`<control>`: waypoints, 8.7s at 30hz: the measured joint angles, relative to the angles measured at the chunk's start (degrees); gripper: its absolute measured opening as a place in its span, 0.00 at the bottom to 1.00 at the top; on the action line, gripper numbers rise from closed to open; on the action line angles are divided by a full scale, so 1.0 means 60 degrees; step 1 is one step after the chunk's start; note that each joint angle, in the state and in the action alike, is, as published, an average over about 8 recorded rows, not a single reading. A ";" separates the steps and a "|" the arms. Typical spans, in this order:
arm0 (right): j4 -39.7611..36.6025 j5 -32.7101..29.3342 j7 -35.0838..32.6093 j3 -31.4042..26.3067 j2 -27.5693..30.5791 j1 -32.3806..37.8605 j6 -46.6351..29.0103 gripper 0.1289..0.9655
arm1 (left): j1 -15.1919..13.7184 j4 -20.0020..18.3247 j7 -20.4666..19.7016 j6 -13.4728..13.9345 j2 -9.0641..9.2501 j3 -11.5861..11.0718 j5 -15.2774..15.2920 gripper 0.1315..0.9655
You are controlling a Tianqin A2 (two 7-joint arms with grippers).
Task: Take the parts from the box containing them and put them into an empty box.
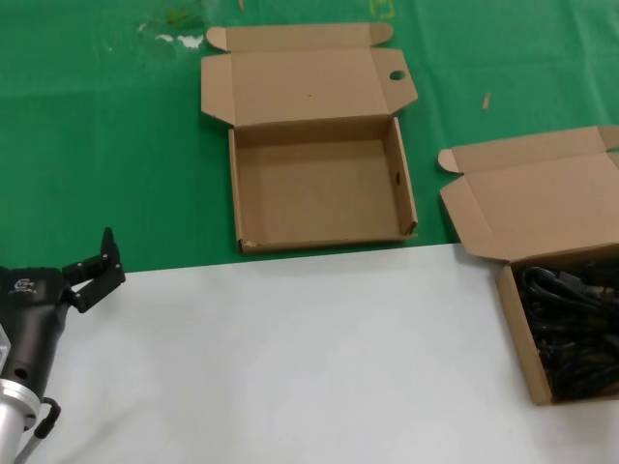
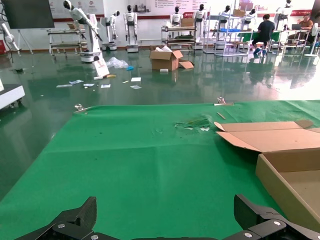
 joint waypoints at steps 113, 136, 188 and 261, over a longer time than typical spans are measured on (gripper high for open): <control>-0.5359 0.0041 -0.4465 -0.2861 -0.8106 0.6186 -0.2012 0.17 | 0.0000 0.0000 -0.0002 0.0000 0.0000 0.0000 0.0002 1.00; -0.5359 0.0041 -0.4465 -0.2861 -0.8106 0.6186 -0.2012 0.62 | 0.0000 0.0000 -0.0002 0.0000 0.0000 0.0000 0.0002 1.00; -0.4485 -0.1909 -0.1147 -0.0481 -0.8586 0.4316 -0.2215 1.00 | 0.0000 0.0000 -0.0002 0.0000 0.0000 0.0000 0.0001 1.00; -0.1450 -0.8675 1.0374 0.7775 -1.0249 -0.2165 -0.2920 1.00 | 0.0000 0.0000 0.0001 0.0000 0.0000 0.0000 -0.0001 1.00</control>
